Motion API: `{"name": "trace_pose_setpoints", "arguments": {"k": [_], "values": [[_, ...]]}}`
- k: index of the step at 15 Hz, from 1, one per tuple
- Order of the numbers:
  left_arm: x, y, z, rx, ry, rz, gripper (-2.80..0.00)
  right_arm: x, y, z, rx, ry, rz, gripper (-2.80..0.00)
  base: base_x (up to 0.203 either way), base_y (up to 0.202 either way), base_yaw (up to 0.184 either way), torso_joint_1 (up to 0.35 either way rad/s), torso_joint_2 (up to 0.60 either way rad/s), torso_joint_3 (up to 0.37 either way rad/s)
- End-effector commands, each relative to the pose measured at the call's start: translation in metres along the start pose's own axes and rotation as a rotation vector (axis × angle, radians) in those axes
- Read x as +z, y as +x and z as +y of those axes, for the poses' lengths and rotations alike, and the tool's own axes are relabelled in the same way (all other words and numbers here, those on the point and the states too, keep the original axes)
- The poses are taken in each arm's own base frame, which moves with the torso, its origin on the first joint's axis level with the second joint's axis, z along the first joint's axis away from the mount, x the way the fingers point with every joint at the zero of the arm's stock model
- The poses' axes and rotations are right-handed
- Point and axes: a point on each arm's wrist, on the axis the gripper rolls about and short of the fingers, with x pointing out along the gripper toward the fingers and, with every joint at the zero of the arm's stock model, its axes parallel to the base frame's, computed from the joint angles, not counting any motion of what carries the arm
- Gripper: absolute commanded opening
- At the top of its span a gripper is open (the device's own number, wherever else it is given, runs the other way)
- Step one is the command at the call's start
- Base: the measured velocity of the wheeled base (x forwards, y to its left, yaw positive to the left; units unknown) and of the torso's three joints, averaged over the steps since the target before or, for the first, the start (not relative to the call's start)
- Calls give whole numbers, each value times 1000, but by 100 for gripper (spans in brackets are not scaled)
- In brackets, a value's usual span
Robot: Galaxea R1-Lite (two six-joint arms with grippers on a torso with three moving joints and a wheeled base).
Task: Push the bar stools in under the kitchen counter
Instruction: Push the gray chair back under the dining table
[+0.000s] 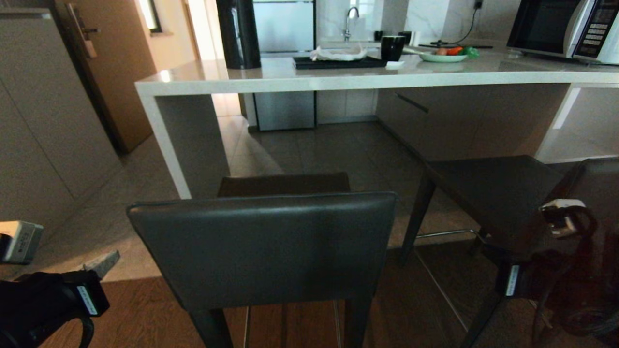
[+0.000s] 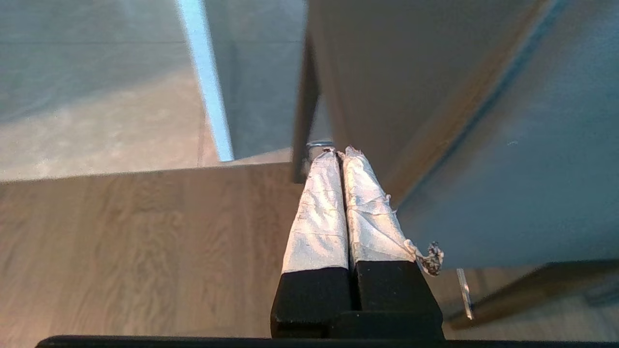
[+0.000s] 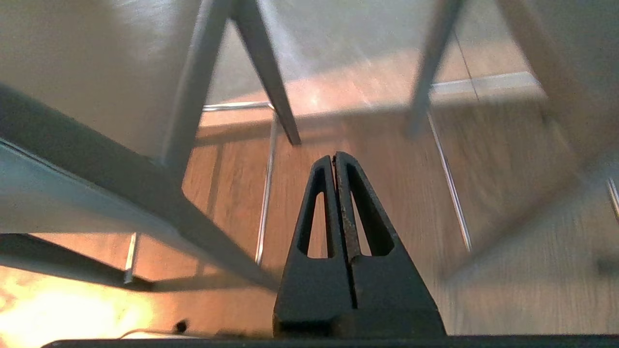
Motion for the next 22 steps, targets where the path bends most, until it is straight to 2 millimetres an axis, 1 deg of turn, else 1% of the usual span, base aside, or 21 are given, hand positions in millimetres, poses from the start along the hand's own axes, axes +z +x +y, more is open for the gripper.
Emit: {"name": "trace_pose_setpoints", "arguments": {"k": [1,3,4,7,9,12,14,16,18,20,22], "values": [[1,10,-3,-20,3,18,-280,-8,34,23,81,-55,-75,-280,0,0,0,0,0,0],[2,16,-3,-23,3,27,-280,3,39,44,154,-74,-142,-280,0,0,0,0,0,0],[1,18,-5,-31,5,38,-280,6,43,50,167,-76,-153,-280,0,0,0,0,0,0],[-1,24,-11,-68,18,43,-280,17,50,58,181,-82,-179,-280,0,0,0,0,0,0],[-3,28,-11,-69,20,43,-280,15,52,62,193,-90,-164,-280,0,0,0,0,0,0],[-3,27,-13,-77,22,42,-280,14,53,75,240,-101,-162,-280,0,0,0,0,0,0],[-2,28,-13,-77,21,39,-280,9,60,80,247,-109,-143,-280,0,0,0,0,0,0],[1,31,-13,-78,22,29,-280,13,68,85,248,-105,-154,-280,0,0,0,0,0,0],[7,38,-13,-63,20,12,-280,17,73,89,249,-102,-168,-280,0,0,0,0,0,0],[10,43,-11,-53,18,6,-280,16,78,91,245,-121,-164,-280,0,0,0,0,0,0],[11,45,-11,-54,18,4,-280,15,83,93,243,-125,-161,-280,0,0,0,0,0,0]]}}
